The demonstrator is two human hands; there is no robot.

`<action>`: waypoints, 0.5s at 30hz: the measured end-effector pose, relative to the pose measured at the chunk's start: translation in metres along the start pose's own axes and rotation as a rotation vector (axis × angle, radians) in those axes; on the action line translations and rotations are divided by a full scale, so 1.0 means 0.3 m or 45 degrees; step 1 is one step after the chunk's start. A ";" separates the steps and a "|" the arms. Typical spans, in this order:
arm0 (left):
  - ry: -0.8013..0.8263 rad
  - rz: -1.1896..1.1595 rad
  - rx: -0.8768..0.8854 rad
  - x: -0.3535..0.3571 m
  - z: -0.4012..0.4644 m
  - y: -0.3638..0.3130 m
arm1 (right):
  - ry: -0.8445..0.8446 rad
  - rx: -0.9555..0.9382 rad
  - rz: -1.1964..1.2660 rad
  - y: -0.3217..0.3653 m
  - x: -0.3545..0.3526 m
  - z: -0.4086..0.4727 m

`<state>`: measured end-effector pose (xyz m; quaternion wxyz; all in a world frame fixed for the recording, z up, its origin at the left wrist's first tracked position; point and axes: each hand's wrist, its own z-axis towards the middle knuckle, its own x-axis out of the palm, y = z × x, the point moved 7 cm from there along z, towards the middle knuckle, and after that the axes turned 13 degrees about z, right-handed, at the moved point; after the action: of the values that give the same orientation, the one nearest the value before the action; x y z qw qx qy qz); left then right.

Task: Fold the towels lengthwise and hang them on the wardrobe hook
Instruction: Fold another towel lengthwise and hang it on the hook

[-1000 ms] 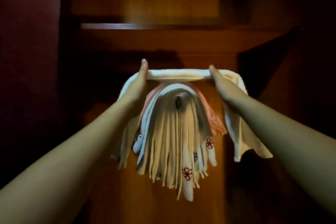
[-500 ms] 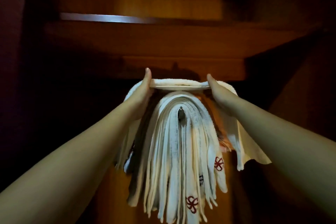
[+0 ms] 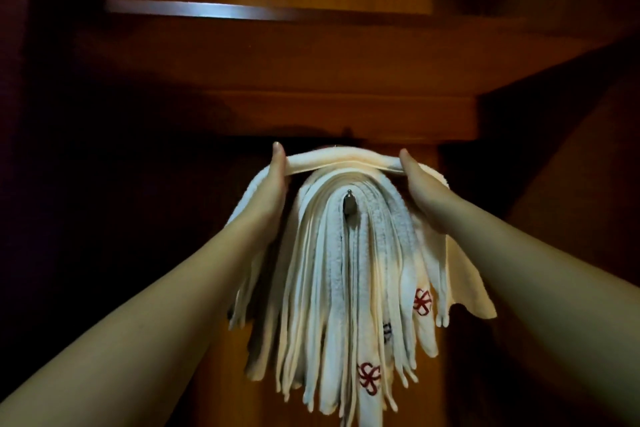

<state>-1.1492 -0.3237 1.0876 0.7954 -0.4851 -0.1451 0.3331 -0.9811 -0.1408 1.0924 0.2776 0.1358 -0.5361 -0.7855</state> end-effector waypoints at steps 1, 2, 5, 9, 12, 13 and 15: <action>-0.022 -0.041 0.005 0.002 -0.018 0.018 | 0.006 0.009 0.027 -0.010 -0.004 -0.007; -0.046 -0.094 0.005 0.005 -0.028 0.036 | 0.014 0.017 0.064 -0.021 -0.008 -0.008; -0.194 -0.256 -0.056 -0.011 -0.075 0.065 | -0.077 0.035 0.221 -0.047 -0.035 -0.007; -0.364 -0.564 -0.238 -0.029 -0.107 0.069 | -0.270 0.037 0.424 -0.055 -0.074 -0.006; -0.502 -0.614 -0.235 -0.047 -0.123 0.045 | -0.366 -0.007 0.338 -0.039 -0.098 -0.011; -0.563 -0.612 -0.247 -0.061 -0.125 0.044 | -0.376 -0.027 0.304 -0.028 -0.098 -0.019; -0.603 -0.617 -0.259 -0.087 -0.122 0.062 | -0.355 -0.015 0.279 -0.018 -0.086 -0.024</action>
<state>-1.1554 -0.3602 1.0560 0.7432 -0.4227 -0.4688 0.2219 -0.9581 -0.1298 1.0825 0.2853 -0.0354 -0.5765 -0.7648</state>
